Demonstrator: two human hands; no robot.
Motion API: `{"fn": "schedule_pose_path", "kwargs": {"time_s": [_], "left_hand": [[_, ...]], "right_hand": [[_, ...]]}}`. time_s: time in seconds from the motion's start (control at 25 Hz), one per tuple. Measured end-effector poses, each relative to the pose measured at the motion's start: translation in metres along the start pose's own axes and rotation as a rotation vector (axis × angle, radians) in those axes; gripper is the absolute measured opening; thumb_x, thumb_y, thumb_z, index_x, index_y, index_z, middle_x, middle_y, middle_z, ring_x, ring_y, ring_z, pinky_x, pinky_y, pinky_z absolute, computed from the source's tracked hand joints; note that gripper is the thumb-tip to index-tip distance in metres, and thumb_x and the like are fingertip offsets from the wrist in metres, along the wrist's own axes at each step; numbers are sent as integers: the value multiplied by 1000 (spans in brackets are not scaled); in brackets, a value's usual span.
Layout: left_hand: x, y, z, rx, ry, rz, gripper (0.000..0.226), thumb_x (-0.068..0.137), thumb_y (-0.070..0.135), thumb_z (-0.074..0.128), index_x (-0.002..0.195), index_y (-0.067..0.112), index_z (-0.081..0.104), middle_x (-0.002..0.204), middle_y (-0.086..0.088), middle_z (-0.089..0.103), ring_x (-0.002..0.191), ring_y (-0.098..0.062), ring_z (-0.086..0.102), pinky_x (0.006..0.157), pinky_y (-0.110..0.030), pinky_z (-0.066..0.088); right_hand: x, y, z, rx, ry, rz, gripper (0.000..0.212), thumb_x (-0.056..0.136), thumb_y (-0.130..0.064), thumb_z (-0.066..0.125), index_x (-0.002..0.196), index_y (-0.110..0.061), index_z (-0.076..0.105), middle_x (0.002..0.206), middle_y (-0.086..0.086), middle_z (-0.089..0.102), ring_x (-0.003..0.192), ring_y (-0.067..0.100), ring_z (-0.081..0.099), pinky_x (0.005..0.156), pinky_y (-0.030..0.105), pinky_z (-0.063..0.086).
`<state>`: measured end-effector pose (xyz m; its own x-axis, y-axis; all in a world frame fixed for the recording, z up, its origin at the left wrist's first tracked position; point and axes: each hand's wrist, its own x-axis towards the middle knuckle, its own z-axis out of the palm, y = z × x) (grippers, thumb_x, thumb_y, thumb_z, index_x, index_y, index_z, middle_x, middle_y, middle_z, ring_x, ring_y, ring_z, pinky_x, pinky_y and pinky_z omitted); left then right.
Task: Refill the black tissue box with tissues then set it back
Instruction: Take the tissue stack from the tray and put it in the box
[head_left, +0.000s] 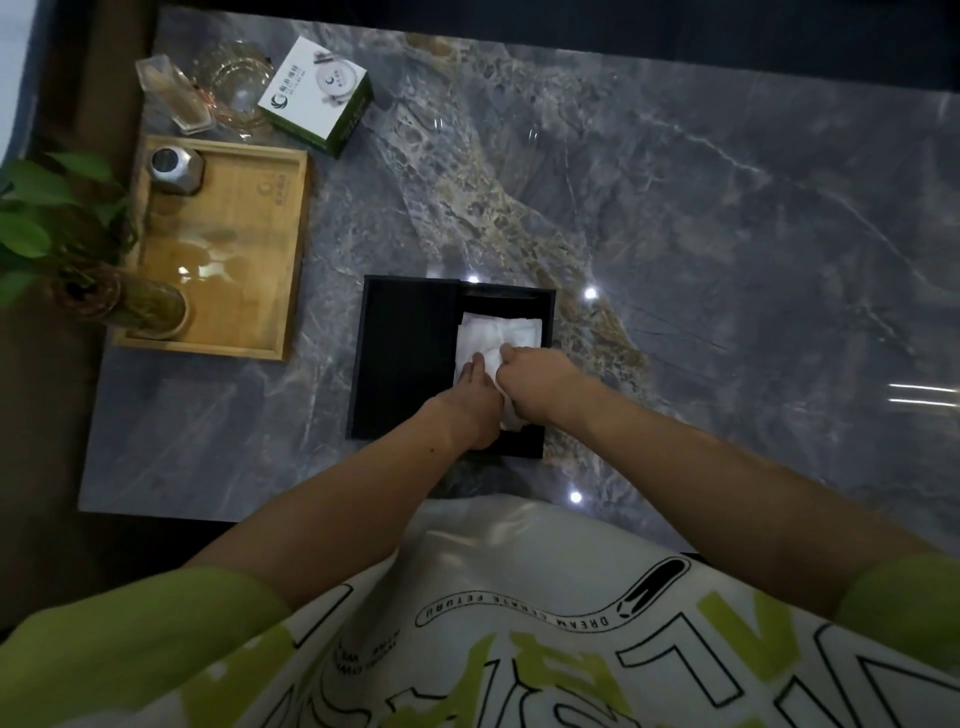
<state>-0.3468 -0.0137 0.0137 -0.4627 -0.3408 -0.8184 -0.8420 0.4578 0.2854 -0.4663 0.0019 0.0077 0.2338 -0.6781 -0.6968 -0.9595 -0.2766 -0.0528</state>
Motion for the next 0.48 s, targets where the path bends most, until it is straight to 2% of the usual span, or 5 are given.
{"fn": "schedule_pose_path", "kwargs": {"time_s": [0.12,0.2,0.28,0.32,0.48], "left_hand": [[-4,-5,0,-98,86,20,55,98,10,40,148,-7,23,159,-26,9,147,-42,9,120,-46,13],[-8,-11,2,-146,152,66,49,96,5,41,144,-7,33,157,-26,19,147,-37,14,120,-40,13],[-14,-19,7,-194,202,114,49,97,5,40,144,-3,34,158,-23,20,149,-32,13,120,-34,14],[-18,-24,9,-246,241,129,50,95,4,42,145,0,35,159,-21,19,148,-30,16,120,-34,17],[-38,-42,16,-442,565,253,48,88,0,49,136,7,51,148,-12,38,134,-27,44,113,-35,35]], "right_hand": [[1,2,1,95,17,16,33,89,-16,60,120,-5,59,137,16,47,113,28,56,79,37,49],[-1,4,5,254,80,35,34,92,-13,52,125,-4,55,148,18,38,126,29,48,91,35,45],[-8,6,5,428,139,49,43,94,-11,47,136,-2,46,158,17,23,140,29,33,107,35,35],[-13,7,5,492,181,51,45,94,-9,46,138,-1,44,159,17,21,143,29,29,111,34,31],[-36,5,13,668,403,81,51,93,-2,47,143,2,39,157,18,25,144,28,27,115,26,18]]}}
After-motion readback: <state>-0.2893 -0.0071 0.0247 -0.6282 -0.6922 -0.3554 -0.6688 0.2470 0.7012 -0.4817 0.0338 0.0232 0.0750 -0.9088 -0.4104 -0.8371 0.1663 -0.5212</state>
